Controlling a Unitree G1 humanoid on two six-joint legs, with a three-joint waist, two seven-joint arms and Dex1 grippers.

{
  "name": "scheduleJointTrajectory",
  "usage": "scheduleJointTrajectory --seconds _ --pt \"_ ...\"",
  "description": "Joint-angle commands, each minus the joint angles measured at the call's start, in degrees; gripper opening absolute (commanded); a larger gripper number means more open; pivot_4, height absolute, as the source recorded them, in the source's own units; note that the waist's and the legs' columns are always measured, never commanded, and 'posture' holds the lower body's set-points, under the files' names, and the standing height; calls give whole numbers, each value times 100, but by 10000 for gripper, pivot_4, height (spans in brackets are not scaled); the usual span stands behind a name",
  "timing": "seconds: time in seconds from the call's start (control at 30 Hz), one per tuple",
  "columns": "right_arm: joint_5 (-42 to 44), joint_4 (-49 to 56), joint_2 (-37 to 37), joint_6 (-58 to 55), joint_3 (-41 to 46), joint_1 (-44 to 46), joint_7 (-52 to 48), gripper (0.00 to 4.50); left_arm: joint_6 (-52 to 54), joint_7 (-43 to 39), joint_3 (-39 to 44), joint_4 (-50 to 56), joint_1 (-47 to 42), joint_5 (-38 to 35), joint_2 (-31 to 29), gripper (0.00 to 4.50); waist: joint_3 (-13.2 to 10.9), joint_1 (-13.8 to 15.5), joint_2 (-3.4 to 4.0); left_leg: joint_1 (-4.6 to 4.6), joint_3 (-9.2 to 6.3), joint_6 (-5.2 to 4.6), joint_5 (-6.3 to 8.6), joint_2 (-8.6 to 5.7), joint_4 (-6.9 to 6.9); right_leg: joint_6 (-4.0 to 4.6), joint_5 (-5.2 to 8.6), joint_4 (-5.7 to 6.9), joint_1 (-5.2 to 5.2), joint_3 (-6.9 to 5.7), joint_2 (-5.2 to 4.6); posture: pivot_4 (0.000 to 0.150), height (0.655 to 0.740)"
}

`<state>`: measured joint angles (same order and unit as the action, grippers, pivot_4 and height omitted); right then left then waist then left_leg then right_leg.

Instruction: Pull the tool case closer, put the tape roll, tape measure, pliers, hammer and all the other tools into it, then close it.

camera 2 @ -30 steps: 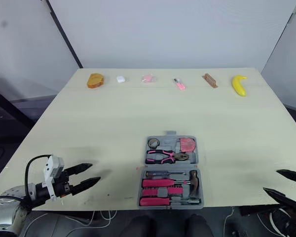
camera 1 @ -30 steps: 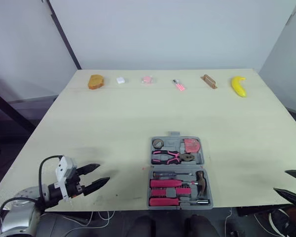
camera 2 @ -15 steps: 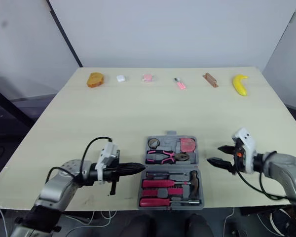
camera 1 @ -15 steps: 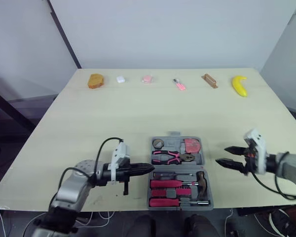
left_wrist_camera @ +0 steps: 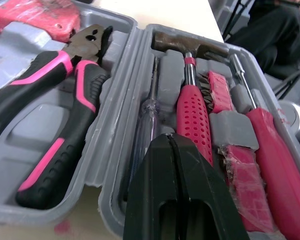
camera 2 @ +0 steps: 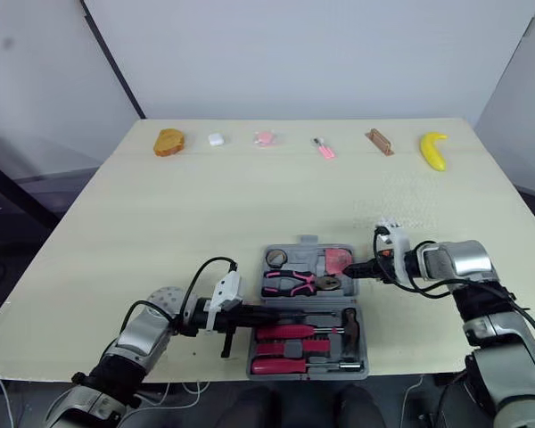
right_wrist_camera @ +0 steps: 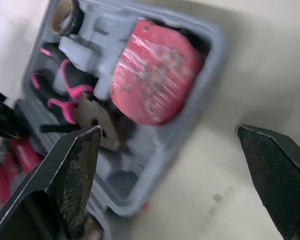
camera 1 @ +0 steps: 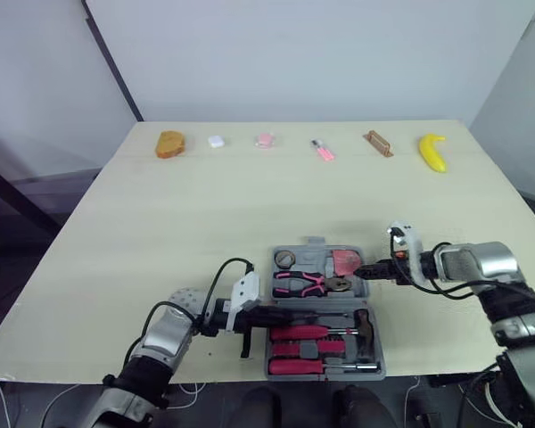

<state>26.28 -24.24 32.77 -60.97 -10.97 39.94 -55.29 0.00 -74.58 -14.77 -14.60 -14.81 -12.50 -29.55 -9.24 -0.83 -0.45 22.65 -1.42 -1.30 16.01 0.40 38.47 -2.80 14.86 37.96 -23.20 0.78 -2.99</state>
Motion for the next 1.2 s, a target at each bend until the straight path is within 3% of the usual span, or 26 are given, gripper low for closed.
scheduleJointTrajectory --seconds 0.03,0.47,0.63,0.73,0.87,1.0,1.2 --pt "-57 -325 -133 45 -101 241 -362 45000 -162 16 -145 -226 148 215 -9 290 1 -4 2 -1 1 0 0 1 0 0 0 0 0 0 0 1500 7400" --pt "557 -144 -345 -597 825 245 -624 45000 -1019 71 -164 -967 161 423 21 290 15 -31 21 -5 1 0 0 3 -1 1 0 7 0 3 3 1500 7400" --pt "854 278 -325 -935 1243 84 -490 45000 -1320 -169 20 -754 285 77 -51 290 16 -47 23 -7 1 0 0 7 -1 1 -1 8 0 4 4 1500 7400" --pt "1096 702 -269 -1211 1501 -89 -397 45000 -700 -368 385 -10 518 -607 -289 290 15 -104 23 1 0 0 0 19 -3 1 0 8 -7 5 4 1500 7400" --pt "1564 1520 -167 -1684 1948 -390 -236 45000 557 -496 1055 921 997 -1392 -1161 290 9 -134 24 28 -3 0 0 23 -5 1 0 12 -31 5 1 1500 7400" --pt "2367 2828 12 -2624 2650 -916 -9 45000 1312 -543 1948 915 1519 -1783 -2076 290 6 -131 28 26 -1 -1 1 23 -9 1 0 8 -30 5 -2 1500 7400" --pt "4087 4619 482 -3153 3403 -2131 513 45000 1727 304 2650 1009 1496 -2040 -1747 290 4 8 23 24 -1 -1 1 18 -7 -2 0 4 -24 -2 -9 1500 7400"
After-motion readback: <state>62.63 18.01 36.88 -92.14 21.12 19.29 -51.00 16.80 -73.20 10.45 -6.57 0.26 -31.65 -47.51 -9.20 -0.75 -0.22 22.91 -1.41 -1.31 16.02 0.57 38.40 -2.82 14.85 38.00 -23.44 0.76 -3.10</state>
